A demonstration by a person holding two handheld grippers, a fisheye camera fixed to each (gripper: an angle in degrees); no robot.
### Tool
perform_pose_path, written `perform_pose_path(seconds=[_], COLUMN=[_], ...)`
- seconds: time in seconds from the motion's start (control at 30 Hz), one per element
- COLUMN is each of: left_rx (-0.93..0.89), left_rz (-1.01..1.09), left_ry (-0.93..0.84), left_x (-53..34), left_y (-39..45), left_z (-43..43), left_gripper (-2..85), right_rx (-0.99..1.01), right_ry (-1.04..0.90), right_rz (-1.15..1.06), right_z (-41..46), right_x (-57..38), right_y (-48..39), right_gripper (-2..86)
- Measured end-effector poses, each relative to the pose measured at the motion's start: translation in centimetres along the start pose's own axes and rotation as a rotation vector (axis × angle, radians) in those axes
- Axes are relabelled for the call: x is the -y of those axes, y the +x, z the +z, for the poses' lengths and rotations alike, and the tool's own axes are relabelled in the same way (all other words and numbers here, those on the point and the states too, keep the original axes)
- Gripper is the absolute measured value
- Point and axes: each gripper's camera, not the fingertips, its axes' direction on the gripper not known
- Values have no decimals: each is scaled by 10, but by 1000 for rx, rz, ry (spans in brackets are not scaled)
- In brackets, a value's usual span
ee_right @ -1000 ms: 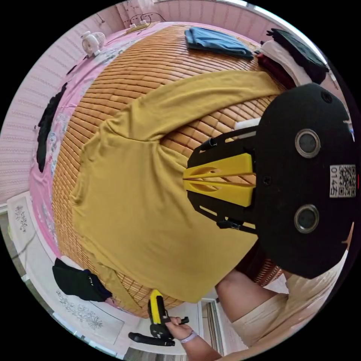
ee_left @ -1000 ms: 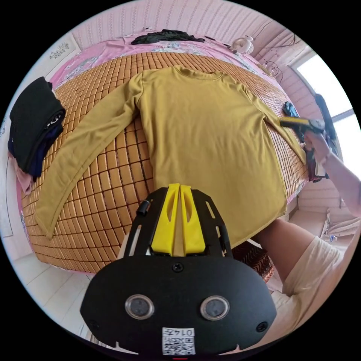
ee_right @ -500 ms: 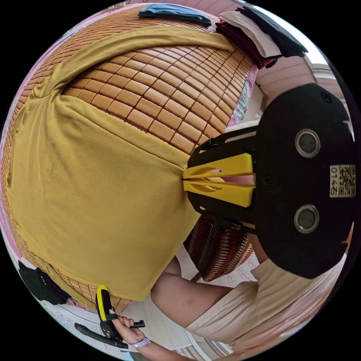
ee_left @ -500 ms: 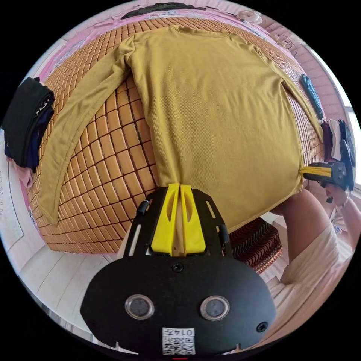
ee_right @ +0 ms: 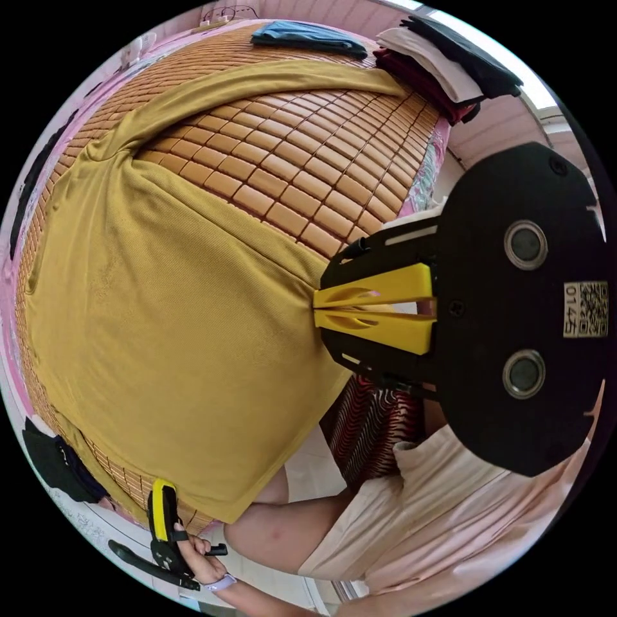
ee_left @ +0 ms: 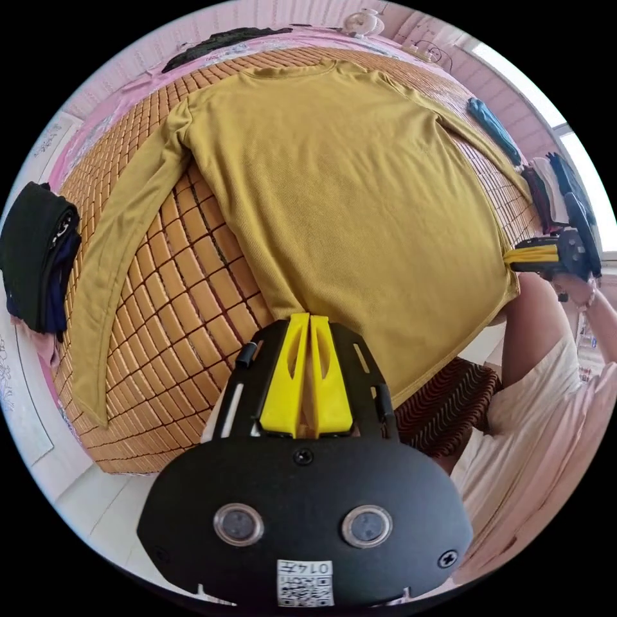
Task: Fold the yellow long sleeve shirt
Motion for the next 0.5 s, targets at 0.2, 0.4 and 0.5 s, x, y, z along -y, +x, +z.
perform_pose_path(seconds=[0.2,0.4,0.5], left_rx=[32,138,82], left_rz=[-139,-221,-254], left_ry=[124,132,181], left_x=[-58,-134,-166], left_y=[2,3,-5], left_z=[-25,-52,-67], left_gripper=[-10,-9,-6], right_rx=[-38,-110,-44], right_ry=[173,183,207], right_rz=[146,261,269], right_z=[0,9,17], right_x=[-38,-71,-74], right_y=[-19,-38,-50], right_gripper=[-9,-6,7])
